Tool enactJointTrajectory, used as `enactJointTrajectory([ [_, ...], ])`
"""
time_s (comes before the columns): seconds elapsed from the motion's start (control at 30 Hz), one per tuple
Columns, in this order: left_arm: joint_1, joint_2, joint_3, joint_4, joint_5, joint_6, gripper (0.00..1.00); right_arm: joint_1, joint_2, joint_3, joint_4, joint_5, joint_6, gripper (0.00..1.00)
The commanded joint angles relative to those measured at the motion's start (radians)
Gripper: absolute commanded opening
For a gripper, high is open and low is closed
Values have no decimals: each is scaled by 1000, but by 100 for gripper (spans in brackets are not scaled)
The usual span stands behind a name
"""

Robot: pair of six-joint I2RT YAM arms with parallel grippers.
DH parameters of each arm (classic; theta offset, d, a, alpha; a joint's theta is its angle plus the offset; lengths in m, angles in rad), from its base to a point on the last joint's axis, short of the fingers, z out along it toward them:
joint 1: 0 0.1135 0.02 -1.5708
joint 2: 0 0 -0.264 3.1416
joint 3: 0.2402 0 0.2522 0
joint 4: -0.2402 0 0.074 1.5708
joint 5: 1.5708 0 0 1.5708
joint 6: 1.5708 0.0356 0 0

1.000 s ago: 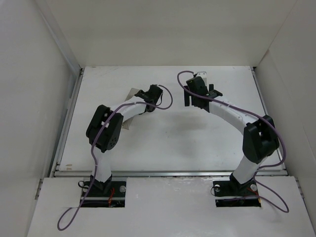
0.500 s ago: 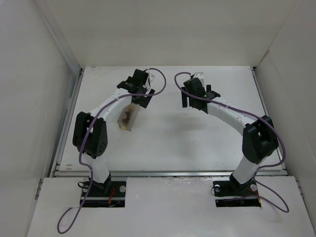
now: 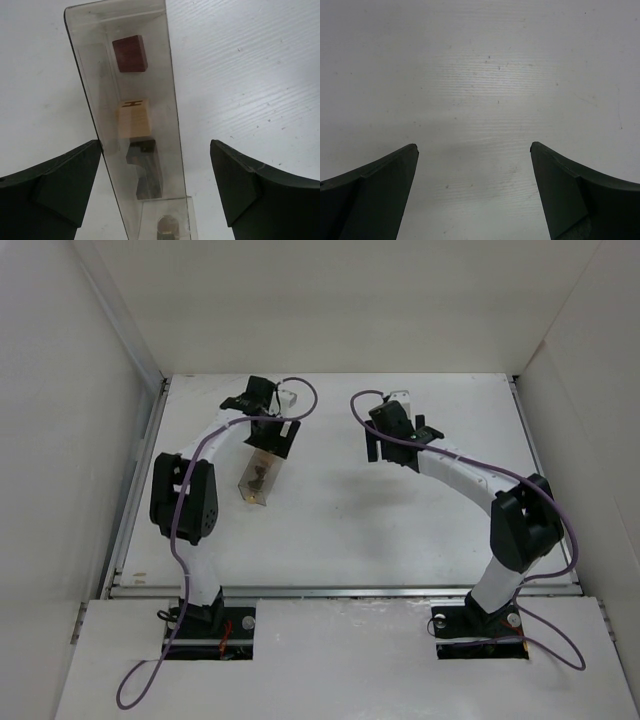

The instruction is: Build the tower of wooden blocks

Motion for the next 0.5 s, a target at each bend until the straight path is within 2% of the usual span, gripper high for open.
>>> enactJointTrajectory([
  [0.0,41,40,38,-31,66,-16,88,11,-29,7,8,20,-5,100],
  [0.03,41,49,47,-41,66,-16,85,11,-29,7,8,20,-5,100],
  [0.17,63,71,69,-65,57,-16,59,20,-29,-2,-1,31,-5,100],
  [0.2,63,71,69,-65,57,-25,42,20,-29,-2,-1,31,-5,100],
  [0.3,63,46,78,-65,68,-34,6,20,-29,-2,-1,31,-5,100],
  [0.33,54,37,78,-65,45,-34,0,20,-29,-2,-1,31,-5,100],
  [0.37,35,37,90,-65,13,-43,0,20,-20,-2,-1,40,-5,100],
  [0.4,-1,16,90,-65,-103,-44,0,29,-20,-2,-1,40,-5,100],
  [0.43,-2,7,81,-43,-104,-44,0,29,-20,-2,-1,40,-5,100],
  [0.47,-52,-4,68,-23,-241,-27,0,29,-20,7,-1,52,-5,100],
])
